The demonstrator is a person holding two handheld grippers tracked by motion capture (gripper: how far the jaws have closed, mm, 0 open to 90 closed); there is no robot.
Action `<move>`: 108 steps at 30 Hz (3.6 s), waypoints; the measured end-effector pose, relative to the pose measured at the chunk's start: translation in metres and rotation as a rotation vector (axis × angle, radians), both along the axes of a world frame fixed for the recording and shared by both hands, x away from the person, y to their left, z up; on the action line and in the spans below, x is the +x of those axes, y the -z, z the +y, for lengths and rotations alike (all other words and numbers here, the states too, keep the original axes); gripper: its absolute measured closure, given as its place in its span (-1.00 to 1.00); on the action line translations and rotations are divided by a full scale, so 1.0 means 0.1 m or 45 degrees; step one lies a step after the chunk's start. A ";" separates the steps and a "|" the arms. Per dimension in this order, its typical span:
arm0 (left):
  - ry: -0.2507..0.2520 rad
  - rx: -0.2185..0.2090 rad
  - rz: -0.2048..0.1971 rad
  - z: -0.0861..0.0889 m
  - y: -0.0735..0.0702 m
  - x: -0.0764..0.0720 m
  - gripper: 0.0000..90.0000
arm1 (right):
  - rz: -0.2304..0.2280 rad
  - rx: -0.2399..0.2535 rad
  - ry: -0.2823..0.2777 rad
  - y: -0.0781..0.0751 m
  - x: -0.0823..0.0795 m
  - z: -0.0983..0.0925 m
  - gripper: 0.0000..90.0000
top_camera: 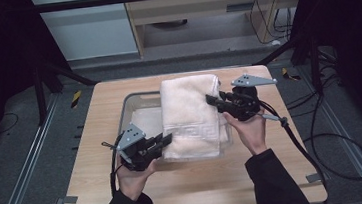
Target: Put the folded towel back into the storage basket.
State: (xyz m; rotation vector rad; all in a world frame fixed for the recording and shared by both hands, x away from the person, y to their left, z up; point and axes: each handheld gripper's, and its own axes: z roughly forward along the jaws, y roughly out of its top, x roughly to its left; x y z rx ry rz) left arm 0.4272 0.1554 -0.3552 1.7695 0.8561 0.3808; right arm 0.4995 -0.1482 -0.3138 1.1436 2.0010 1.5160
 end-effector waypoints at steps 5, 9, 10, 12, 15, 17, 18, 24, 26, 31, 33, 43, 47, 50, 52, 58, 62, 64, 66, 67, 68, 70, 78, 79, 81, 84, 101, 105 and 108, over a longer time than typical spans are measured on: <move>-0.016 -0.007 -0.009 0.08 -0.04 0.02 0.78 | -0.005 -0.009 -0.005 -0.06 0.03 0.08 0.47; -0.032 -0.017 -0.019 0.15 -0.08 0.02 0.78 | -0.012 -0.014 -0.010 -0.12 0.06 0.16 0.47; -0.034 -0.015 -0.020 0.16 -0.09 0.02 0.78 | -0.015 -0.017 -0.013 -0.14 0.06 0.19 0.47; -0.043 -0.021 -0.024 0.20 -0.11 0.02 0.78 | -0.017 -0.019 -0.017 -0.17 0.08 0.23 0.47; -0.059 -0.018 -0.031 0.24 -0.13 0.02 0.78 | -0.028 -0.028 -0.019 -0.20 0.09 0.29 0.47; -0.068 -0.017 -0.034 0.28 -0.14 0.03 0.78 | -0.032 -0.032 -0.020 -0.22 0.11 0.34 0.47; -0.075 -0.020 -0.034 0.30 -0.15 0.03 0.78 | -0.032 -0.031 -0.021 -0.23 0.11 0.36 0.47; -0.094 -0.012 -0.029 0.40 -0.17 0.06 0.78 | -0.039 -0.034 -0.027 -0.24 0.17 0.49 0.47; -0.107 -0.006 -0.035 0.43 -0.18 0.07 0.78 | -0.043 -0.038 -0.028 -0.24 0.18 0.53 0.47; -0.131 0.004 -0.036 0.53 -0.19 0.09 0.78 | -0.036 -0.031 -0.033 -0.24 0.24 0.64 0.47; -0.144 0.011 -0.041 0.57 -0.20 0.10 0.78 | -0.039 -0.030 -0.037 -0.25 0.26 0.69 0.46; -0.196 0.017 -0.034 0.77 -0.21 0.17 0.78 | -0.034 -0.040 -0.045 -0.26 0.37 0.94 0.46; -0.214 0.018 -0.033 0.84 -0.20 0.20 0.78 | -0.031 -0.039 -0.047 -0.26 0.41 1.03 0.46; -0.228 0.020 -0.030 0.89 -0.18 0.22 0.78 | -0.029 -0.047 -0.046 -0.25 0.44 1.09 0.46; -0.239 0.023 -0.023 0.92 -0.17 0.24 0.78 | -0.026 -0.050 -0.046 -0.24 0.46 1.13 0.46; -0.266 0.023 -0.008 1.00 -0.13 0.29 0.78 | -0.014 -0.064 -0.047 -0.21 0.53 1.25 0.46; -0.281 0.023 -0.002 1.06 -0.12 0.31 0.78 | -0.013 -0.065 -0.050 -0.19 0.57 1.32 0.46; -0.287 0.021 0.003 1.08 -0.11 0.32 0.78 | -0.004 -0.056 -0.052 -0.18 0.58 1.34 0.47; -0.293 0.027 0.007 1.09 -0.10 0.33 0.78 | 0.004 -0.053 -0.055 -0.15 0.61 1.36 0.46; -0.295 0.033 0.009 1.09 -0.09 0.34 0.78 | 0.009 -0.055 -0.053 -0.13 0.62 1.36 0.46; -0.300 0.041 0.012 1.09 -0.08 0.35 0.78 | 0.009 -0.057 -0.052 -0.12 0.63 1.37 0.46; -0.305 0.049 0.022 1.10 -0.05 0.37 0.78 | 0.016 -0.063 -0.047 -0.08 0.65 1.39 0.46; -0.330 0.076 0.048 1.14 0.05 0.45 0.79 | 0.046 -0.070 -0.033 0.08 0.74 1.48 0.46; -0.332 0.080 0.053 1.14 0.07 0.46 0.79 | 0.046 -0.077 -0.032 0.10 0.75 1.49 0.46; -0.336 0.086 0.062 1.15 0.10 0.48 0.79 | 0.055 -0.085 -0.026 0.13 0.77 1.51 0.46; -0.341 0.098 0.078 1.15 0.15 0.51 0.79 | 0.063 -0.094 -0.019 0.18 0.79 1.53 0.46; -0.343 0.163 0.151 1.13 0.38 0.64 0.78 | 0.132 -0.150 0.007 0.49 0.90 1.60 0.46; -0.339 0.186 0.165 1.10 0.42 0.66 0.79 | 0.150 -0.157 0.019 0.58 0.91 1.58 0.46; -0.339 0.196 0.176 1.09 0.45 0.67 0.79 | 0.164 -0.155 0.022 0.63 0.92 1.58 0.46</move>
